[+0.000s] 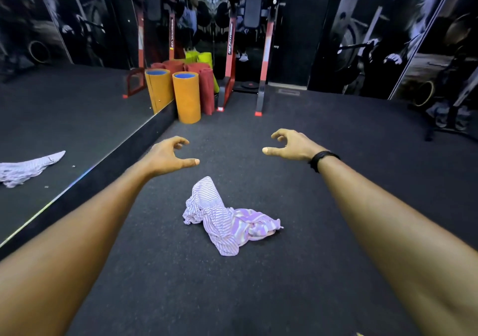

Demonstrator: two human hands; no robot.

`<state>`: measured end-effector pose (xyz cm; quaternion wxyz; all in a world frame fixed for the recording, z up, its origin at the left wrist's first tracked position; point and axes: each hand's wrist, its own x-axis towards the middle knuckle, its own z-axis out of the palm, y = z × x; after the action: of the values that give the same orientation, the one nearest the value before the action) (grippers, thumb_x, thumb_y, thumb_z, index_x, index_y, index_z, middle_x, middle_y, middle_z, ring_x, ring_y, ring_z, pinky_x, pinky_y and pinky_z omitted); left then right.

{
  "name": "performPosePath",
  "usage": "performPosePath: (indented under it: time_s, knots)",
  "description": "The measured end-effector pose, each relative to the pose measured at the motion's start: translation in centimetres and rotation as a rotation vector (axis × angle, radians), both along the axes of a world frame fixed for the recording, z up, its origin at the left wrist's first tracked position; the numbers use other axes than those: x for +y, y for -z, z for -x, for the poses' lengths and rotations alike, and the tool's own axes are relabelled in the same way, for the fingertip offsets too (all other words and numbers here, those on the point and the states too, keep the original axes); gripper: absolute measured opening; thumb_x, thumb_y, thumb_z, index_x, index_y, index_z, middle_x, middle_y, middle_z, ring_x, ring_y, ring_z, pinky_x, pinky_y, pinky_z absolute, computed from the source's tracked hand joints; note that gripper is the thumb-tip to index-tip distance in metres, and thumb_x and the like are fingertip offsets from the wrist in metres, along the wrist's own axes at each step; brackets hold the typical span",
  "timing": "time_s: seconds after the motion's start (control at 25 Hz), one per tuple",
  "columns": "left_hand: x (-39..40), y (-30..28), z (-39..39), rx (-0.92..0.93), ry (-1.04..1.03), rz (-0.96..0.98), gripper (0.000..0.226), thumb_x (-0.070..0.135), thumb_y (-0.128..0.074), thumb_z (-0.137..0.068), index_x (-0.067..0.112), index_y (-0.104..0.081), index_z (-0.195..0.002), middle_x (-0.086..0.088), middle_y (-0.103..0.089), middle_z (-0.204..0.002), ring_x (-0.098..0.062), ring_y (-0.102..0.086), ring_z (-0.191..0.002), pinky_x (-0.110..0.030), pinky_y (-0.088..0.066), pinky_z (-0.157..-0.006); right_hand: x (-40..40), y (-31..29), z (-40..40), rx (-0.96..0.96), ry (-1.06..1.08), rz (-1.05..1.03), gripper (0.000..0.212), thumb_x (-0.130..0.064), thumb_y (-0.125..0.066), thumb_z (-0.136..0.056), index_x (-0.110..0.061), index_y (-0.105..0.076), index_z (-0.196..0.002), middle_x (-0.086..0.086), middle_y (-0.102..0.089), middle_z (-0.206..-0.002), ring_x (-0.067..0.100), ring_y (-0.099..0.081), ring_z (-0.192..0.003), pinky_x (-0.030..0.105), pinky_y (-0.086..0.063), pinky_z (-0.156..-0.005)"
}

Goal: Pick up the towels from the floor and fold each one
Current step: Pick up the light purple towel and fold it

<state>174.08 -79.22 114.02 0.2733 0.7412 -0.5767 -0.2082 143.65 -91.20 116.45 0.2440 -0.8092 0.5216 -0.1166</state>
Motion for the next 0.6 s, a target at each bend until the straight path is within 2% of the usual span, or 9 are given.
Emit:
performPosePath:
  time_s: [0.16, 0.32, 0.48, 0.6]
  knots:
    - [-10.0, 6.3, -2.9, 0.039, 0.024, -0.066, 0.068, 0.043, -0.08, -0.071, 0.019, -0.054, -0.129, -0.006, -0.054, -0.134, -0.021, -0.052, -0.123, -0.037, -0.042, -0.104, -10.0, 5.9, -3.9, 0.05, -0.007, -0.048, 0.07, -0.057, -0.069, -0.077, -0.018, -0.051, -0.132, 0.007, -0.053, -0.137, 0.021, -0.05, -0.126, 0.034, -0.039, -0.101]
    - [-22.6, 13.8, -6.5, 0.078, 0.066, -0.152, 0.066, 0.035, -0.081, -0.073, 0.013, -0.054, -0.129, -0.009, -0.057, -0.132, -0.022, -0.054, -0.121, -0.03, -0.04, -0.1, -21.7, 13.2, -8.6, 0.075, 0.04, -0.13, 0.068, -0.056, -0.069, -0.078, -0.017, -0.052, -0.131, 0.007, -0.054, -0.135, 0.022, -0.051, -0.125, 0.035, -0.04, -0.101]
    - [-33.7, 19.9, -9.9, 0.087, 0.153, -0.285, 0.081, 0.045, -0.08, -0.062, 0.009, -0.054, -0.129, -0.014, -0.059, -0.129, -0.025, -0.056, -0.119, -0.033, -0.041, -0.102, -31.5, 20.7, -12.6, 0.11, 0.101, -0.265, 0.067, -0.054, -0.069, -0.079, -0.015, -0.052, -0.131, 0.007, -0.053, -0.137, 0.021, -0.049, -0.126, 0.038, -0.041, -0.103]
    - [-40.8, 26.3, -12.1, 0.125, 0.143, -0.361, 0.071, 0.038, -0.082, -0.07, 0.011, -0.055, -0.129, -0.012, -0.06, -0.127, -0.025, -0.057, -0.117, -0.034, -0.042, -0.102, -37.7, 28.2, -15.0, 0.114, 0.144, -0.365, 0.063, -0.05, -0.069, -0.08, -0.014, -0.053, -0.129, 0.007, -0.054, -0.134, 0.022, -0.051, -0.124, 0.037, -0.042, -0.101]
